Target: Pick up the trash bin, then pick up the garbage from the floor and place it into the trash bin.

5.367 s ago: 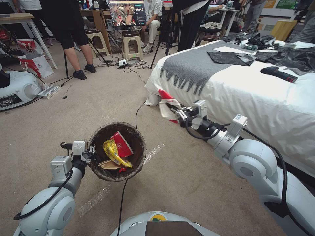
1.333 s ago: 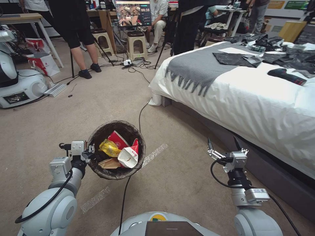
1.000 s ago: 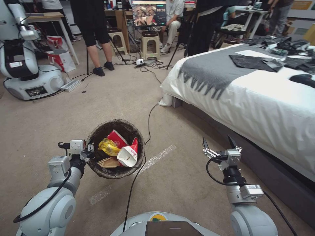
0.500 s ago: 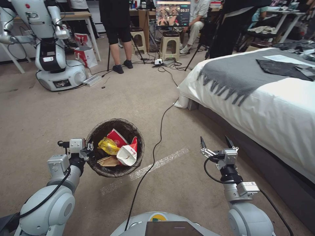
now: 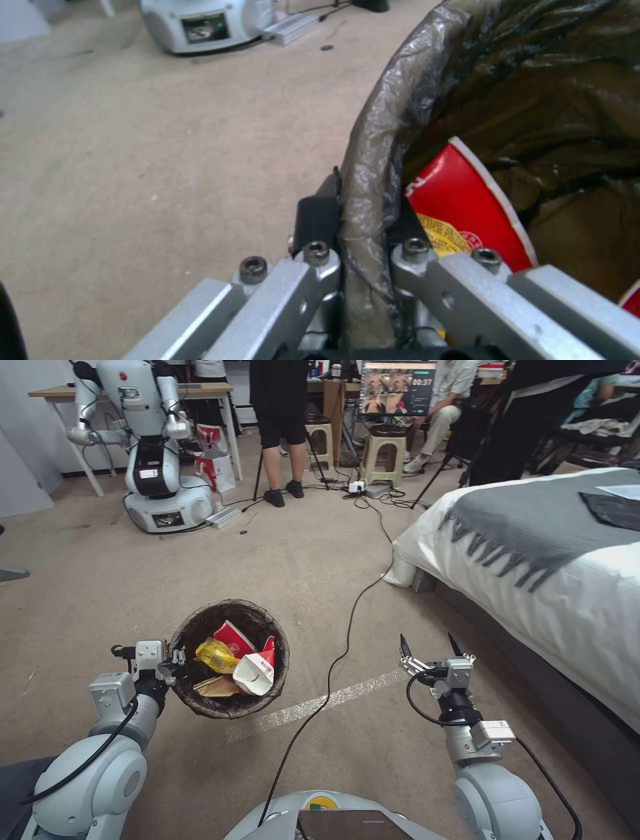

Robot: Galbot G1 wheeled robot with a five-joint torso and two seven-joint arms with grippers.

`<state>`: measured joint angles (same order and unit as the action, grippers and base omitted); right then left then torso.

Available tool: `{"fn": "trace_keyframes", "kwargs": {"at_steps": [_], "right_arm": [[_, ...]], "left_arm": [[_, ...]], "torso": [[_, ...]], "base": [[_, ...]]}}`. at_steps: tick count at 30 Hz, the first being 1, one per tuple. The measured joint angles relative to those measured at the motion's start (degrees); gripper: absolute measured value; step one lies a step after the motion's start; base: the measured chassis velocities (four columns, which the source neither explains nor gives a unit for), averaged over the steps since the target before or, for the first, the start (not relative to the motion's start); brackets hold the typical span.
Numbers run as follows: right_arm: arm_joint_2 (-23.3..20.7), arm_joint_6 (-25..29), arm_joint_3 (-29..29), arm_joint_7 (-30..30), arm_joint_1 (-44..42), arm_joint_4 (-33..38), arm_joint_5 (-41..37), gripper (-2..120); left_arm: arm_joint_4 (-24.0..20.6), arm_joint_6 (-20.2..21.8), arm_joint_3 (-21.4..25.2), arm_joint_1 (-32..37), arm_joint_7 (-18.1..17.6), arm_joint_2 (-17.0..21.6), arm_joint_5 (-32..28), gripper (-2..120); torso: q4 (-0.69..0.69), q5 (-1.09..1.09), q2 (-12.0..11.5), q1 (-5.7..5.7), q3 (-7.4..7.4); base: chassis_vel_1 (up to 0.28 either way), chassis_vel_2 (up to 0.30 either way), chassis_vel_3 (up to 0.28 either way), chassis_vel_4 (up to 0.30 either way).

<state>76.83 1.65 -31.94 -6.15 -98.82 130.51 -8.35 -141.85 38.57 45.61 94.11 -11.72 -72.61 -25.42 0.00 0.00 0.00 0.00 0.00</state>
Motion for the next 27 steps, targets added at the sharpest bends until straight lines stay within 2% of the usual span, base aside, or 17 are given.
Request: {"fn": "trace_keyframes", "kwargs": {"at_steps": [27], "right_arm": [[-0.72,-0.71,0.58,-1.50,0.68,-0.02,-1.09,100]], "left_arm": [[-0.01,-0.31,-0.26,0.33,-0.02,-0.57,0.35,2]], "torso": [[-0.01,0.01,0.00,0.00,0.00]], "base": [[0.045,0.045,0.047,0.048]]}}
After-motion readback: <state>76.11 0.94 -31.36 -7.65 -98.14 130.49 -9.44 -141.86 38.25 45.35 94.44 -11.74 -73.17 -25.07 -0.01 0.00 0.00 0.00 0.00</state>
